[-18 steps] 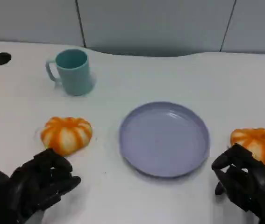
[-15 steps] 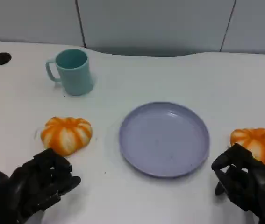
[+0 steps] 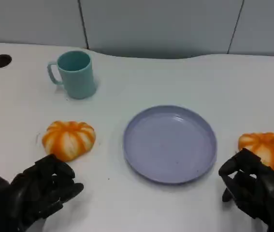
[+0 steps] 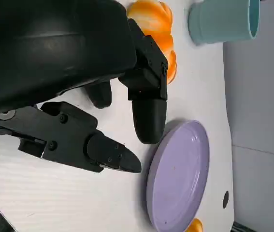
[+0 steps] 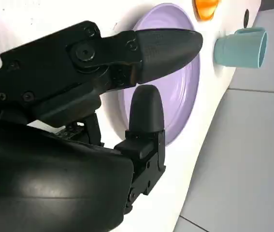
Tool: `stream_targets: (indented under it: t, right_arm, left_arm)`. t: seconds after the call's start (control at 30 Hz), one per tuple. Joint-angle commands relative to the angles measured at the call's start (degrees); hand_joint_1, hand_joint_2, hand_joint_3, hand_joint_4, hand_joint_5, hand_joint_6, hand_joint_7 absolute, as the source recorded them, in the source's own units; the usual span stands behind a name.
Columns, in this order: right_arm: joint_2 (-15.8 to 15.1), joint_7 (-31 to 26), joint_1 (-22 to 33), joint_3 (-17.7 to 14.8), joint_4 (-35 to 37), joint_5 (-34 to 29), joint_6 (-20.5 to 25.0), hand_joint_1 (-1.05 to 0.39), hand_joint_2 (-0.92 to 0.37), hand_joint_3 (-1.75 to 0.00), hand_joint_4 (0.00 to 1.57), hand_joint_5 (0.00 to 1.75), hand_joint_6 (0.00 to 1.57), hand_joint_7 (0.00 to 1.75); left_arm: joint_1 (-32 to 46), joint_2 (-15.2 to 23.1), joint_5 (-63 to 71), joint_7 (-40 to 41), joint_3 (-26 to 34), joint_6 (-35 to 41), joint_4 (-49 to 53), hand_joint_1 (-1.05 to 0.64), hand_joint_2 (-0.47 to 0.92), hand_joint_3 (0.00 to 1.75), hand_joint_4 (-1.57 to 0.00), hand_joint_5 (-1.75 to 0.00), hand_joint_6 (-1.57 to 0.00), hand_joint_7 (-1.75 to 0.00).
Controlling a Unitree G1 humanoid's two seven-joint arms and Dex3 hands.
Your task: Grasp the bread from the table and place it into the plate.
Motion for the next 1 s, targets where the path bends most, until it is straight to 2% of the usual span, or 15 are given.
stream_targets:
  t: [0.03,0.17,0.27,0.37,0.43,0.47,0.53,0.57,0.6,0.63,0.67,0.73,0.77,0.8,1.0]
  right_arm:
    - [-0.1,-0.5,0.0,-0.1,0.0,0.1,-1.0,-0.28,-0.92,-0.34,0.59,1.75,0.39,1.75]
    - [-0.2,-0.7,0.0,0.1,-0.1,-0.4,-0.7,-0.29,-0.92,-0.34,0.58,1.75,0.39,1.75]
    - [-0.1,-0.7,-0.3,0.2,0.3,-0.3,-0.9,-0.28,-0.92,-0.35,0.59,1.75,0.39,1.75]
    - [0.0,-0.4,-0.5,0.2,0.6,0.1,-0.8,-0.28,-0.92,-0.35,0.59,1.75,0.39,1.75]
    - [0.4,-1.0,-0.4,0.5,-0.2,-0.3,0.2,-0.27,-0.92,-0.35,0.59,1.75,0.39,1.75]
    - [0.5,-1.3,-0.4,0.7,-0.3,-0.7,0.2,-0.27,-0.92,-0.34,0.58,1.75,0.38,1.75]
    - [0.4,-1.5,-0.6,0.9,0.2,-1.1,-0.5,-0.27,-0.92,-0.34,0.58,1.75,0.38,1.75]
    - [0.4,-1.4,-0.7,1.0,0.5,-1.1,-0.8,-0.26,-0.92,-0.35,0.60,1.75,0.38,1.75]
    - [0.4,-1.5,-0.8,1.1,0.8,-1.2,-1.1,-0.26,-0.92,-0.35,0.60,1.75,0.39,1.75]
    - [0.3,-1.6,-0.8,1.1,0.9,-1.2,-1.2,-0.26,-0.92,-0.35,0.60,1.75,0.39,1.75]
    - [0.4,-1.8,-0.8,1.2,0.8,-1.3,-1.0,-0.26,-0.92,-0.35,0.61,1.75,0.39,1.75]
    - [0.3,-2.0,-0.9,1.3,0.8,-1.5,-0.8,-0.26,-0.92,-0.35,0.60,1.75,0.39,1.75]
    - [0.2,-2.2,-0.9,1.4,0.8,-1.7,-0.5,-0.27,-0.92,-0.35,0.60,1.75,0.39,1.75]
    - [0.2,-2.3,-0.9,1.5,0.7,-1.7,-0.5,-0.27,-0.92,-0.35,0.60,1.75,0.39,1.75]
    - [0.2,-2.5,-0.7,1.7,0.6,-1.4,-0.8,-0.27,-0.92,-0.34,0.59,1.75,0.39,1.75]
  left_arm:
    - [0.0,1.5,2.1,1.1,0.1,-4.1,-1.4,-0.24,0.90,0.00,-0.60,-1.75,-0.50,-1.61]
    - [0.0,3.5,12.1,6.8,-1.2,-16.2,-5.7,-0.25,0.91,0.01,-0.60,-1.75,-0.51,-1.56]
    - [-0.6,4.7,18.1,11.2,-1.8,-21.5,-7.1,-0.23,0.92,0.01,-0.58,-1.75,-0.49,-1.56]
    - [-1.5,7.3,28.1,16.9,-3.1,-21.2,-10.7,-0.23,0.92,0.01,-0.54,-1.75,-0.49,-1.56]
    - [-2.9,10.7,39.3,21.7,-4.9,-19.7,-12.6,-0.26,0.91,0.01,-0.51,-1.74,-0.47,-1.55]
    - [-3.8,12.6,45.1,23.6,-6.1,-18.5,-13.4,-0.34,0.90,0.01,-0.43,-1.69,-0.38,-1.48]
    - [-5.7,16.2,53.7,24.8,-8.5,-16.0,-14.4,-0.41,0.90,0.00,-0.37,-1.60,-0.34,-1.31]
    - [-6.6,17.8,56.7,24.7,-9.7,-15.0,-14.5,-0.48,0.91,0.02,-0.30,-1.20,-0.36,-0.81]
    - [-7.6,19.2,59.1,24.2,-10.8,-14.0,-14.5,-0.51,0.92,0.02,-0.30,-1.01,-0.44,-0.51]
    - [-8.6,20.3,60.9,23.6,-11.9,-12.9,-14.3,-0.54,0.92,0.01,-0.28,-0.79,-0.46,-0.28]
    - [-9.5,20.9,62.1,23.0,-12.9,-11.8,-14.0,-0.58,0.90,0.01,-0.23,-0.52,-0.42,-0.12]
    - [-12.0,22.3,64.2,21.6,-15.2,-10.1,-12.5,-0.61,0.89,0.00,-0.18,-0.31,-0.37,-0.03]
    - [-13.5,22.9,65.1,20.6,-16.4,-9.3,-11.4,-0.66,0.86,0.00,-0.08,-0.20,-0.27,-0.01]
    - [-15.2,23.3,65.6,19.2,-17.7,-8.6,-10.1,-0.67,0.84,0.00,-0.04,-0.16,-0.23,-0.01]
    - [-22.5,23.8,66.6,17.5,-23.4,-7.1,-1.3,-0.65,0.80,0.00,-0.01,-0.08,-0.14,0.00]
